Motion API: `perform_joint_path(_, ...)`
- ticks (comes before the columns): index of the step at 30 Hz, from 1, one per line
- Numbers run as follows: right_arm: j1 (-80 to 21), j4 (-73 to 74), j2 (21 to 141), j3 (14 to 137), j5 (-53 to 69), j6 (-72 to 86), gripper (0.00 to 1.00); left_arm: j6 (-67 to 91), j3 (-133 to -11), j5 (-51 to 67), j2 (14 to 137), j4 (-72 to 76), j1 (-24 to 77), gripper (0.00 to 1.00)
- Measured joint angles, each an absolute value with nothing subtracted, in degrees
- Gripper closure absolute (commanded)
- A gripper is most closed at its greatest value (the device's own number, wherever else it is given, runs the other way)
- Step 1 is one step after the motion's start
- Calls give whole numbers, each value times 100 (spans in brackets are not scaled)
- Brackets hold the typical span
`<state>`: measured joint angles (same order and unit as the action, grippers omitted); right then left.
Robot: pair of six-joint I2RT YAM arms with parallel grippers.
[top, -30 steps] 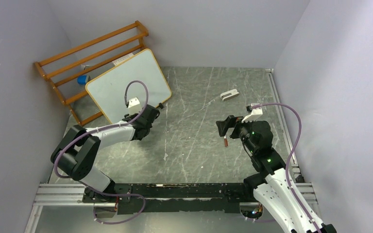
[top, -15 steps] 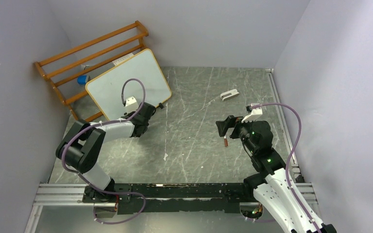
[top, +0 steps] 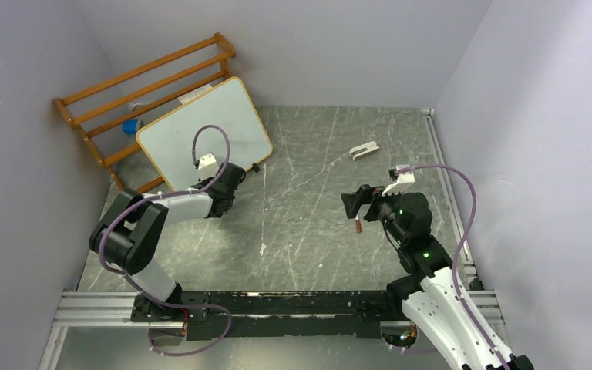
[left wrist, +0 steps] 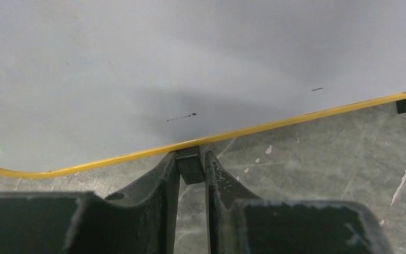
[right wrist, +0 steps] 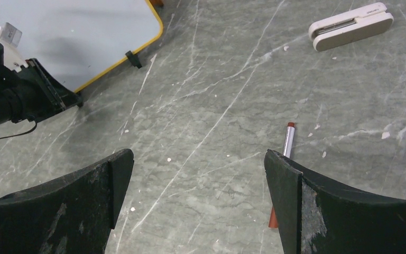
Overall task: Write a sentence on the whiteboard
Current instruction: Move the whiteboard to the center of the board.
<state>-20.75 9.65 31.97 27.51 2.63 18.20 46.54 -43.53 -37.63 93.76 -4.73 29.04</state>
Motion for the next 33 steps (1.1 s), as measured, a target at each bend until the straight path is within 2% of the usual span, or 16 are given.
perform_joint_path(7, -2075, 928, 3190, 2751, 318, 1820, 0, 4727, -4084, -3715, 9168, -279, 3238, 95)
perform_joint_path(21, -2075, 928, 3013, 2751, 301, 1822, 0, 5478, -3763, -3474, 8431, -845, 4976, 95)
perform_joint_path(33, -2075, 965, 2814, 2753, 108, 1844, 0, 6473, -3726, -3802, 8547, -1142, 6344, 95)
